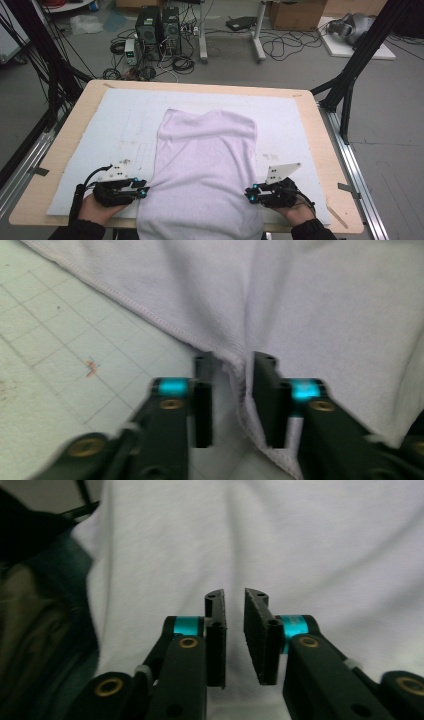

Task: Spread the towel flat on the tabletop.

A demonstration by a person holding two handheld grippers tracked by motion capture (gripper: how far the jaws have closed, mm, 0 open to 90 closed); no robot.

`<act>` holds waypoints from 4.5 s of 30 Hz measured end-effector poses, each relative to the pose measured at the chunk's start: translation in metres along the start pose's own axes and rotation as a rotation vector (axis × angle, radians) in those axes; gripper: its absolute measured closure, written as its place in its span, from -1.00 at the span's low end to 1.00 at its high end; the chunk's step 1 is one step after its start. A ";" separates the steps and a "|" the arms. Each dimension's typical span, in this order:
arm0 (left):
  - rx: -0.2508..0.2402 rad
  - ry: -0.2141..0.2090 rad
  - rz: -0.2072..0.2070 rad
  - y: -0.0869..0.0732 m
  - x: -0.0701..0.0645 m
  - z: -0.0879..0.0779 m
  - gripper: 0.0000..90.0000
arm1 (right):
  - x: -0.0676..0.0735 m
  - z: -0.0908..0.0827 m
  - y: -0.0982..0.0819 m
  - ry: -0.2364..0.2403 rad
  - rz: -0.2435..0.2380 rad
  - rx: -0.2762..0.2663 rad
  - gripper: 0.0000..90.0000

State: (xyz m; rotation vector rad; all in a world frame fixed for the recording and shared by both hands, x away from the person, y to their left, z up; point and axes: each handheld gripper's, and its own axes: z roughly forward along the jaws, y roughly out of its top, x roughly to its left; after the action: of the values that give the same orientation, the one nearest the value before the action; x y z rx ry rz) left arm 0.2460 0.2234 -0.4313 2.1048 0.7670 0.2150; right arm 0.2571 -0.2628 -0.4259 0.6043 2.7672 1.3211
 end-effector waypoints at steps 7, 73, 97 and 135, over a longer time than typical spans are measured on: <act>-0.031 0.017 -0.010 0.024 0.008 0.026 0.55 | -0.032 -0.006 0.002 -0.113 0.071 -0.001 0.61; 0.038 0.144 -0.056 0.041 0.040 0.063 0.95 | -0.110 0.023 0.019 -0.228 0.217 0.026 0.85; -0.034 -0.079 0.120 0.009 -0.016 0.021 0.38 | -0.008 0.016 0.003 0.014 0.038 0.008 0.31; 0.046 -0.124 0.183 -0.018 -0.038 0.009 0.72 | 0.020 0.007 -0.013 0.028 -0.068 0.075 0.61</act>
State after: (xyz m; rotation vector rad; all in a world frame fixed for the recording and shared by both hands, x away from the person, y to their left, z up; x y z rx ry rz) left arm 0.2112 0.2024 -0.4459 2.2099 0.5115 0.1652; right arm 0.2358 -0.2582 -0.4371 0.4936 2.8428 1.2278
